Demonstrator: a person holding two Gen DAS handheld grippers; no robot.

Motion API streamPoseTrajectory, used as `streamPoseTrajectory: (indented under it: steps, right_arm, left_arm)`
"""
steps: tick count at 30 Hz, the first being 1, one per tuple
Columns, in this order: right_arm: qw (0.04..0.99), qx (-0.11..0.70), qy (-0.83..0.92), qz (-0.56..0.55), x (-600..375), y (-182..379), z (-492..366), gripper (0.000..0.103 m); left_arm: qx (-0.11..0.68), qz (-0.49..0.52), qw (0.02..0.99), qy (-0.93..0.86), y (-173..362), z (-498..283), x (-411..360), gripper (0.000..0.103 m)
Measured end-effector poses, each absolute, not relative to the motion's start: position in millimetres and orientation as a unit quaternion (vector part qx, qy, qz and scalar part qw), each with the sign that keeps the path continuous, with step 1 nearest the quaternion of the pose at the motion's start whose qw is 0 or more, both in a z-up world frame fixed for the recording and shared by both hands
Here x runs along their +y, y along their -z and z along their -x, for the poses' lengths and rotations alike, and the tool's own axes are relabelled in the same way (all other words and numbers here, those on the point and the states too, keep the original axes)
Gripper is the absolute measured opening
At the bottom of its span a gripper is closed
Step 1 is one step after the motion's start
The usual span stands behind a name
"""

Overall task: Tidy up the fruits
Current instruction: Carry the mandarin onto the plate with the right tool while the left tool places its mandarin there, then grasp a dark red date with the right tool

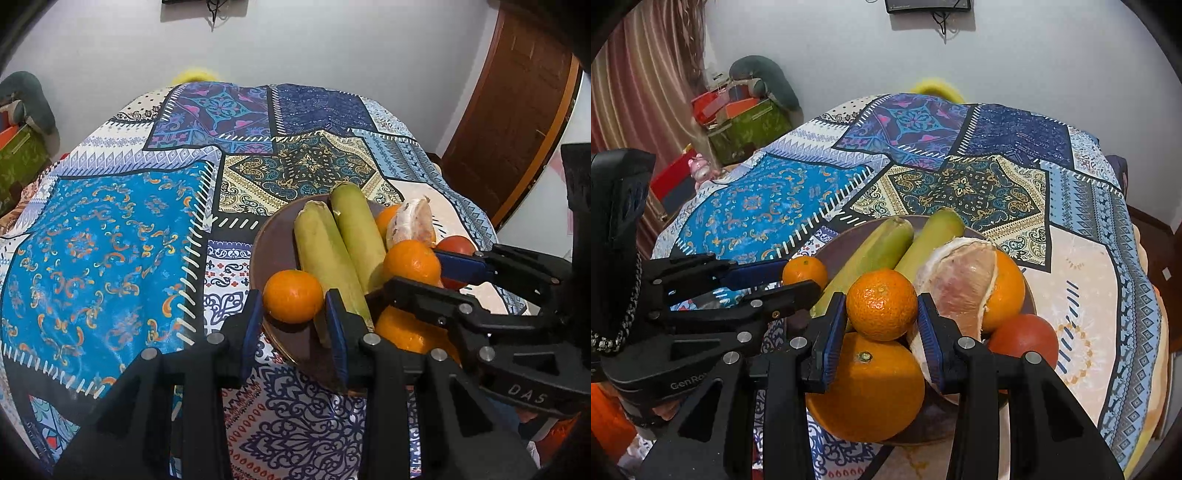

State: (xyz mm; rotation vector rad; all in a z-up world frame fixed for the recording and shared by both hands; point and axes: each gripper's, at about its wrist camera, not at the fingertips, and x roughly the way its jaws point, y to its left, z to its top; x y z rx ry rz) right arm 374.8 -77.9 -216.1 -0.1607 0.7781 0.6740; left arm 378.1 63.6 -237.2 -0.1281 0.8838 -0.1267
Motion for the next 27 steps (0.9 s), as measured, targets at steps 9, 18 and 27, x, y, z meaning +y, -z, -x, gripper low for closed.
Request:
streamPoseTrajectory:
  steps: [9, 18, 27]
  right_arm:
    - [0.876, 0.358, -0.315, 0.078, -86.3, 205.7, -364.6, 0.047]
    - [0.884, 0.338, -0.309, 0.094, -97.8, 181.1, -331.0, 0.047]
    - [0.889, 0.329, -0.304, 0.094, -112.4, 163.7, -289.3, 0.047]
  left_arm:
    - [0.419, 0.046, 0.905, 0.062, 222.6, -360.7, 59.7, 0.039]
    - [0.397, 0.034, 0.916, 0.053, 187.0, -312.7, 58.1, 0.039]
    - [0.384, 0.015, 0.922, 0.048, 161.9, -261.9, 50.7, 0.055]
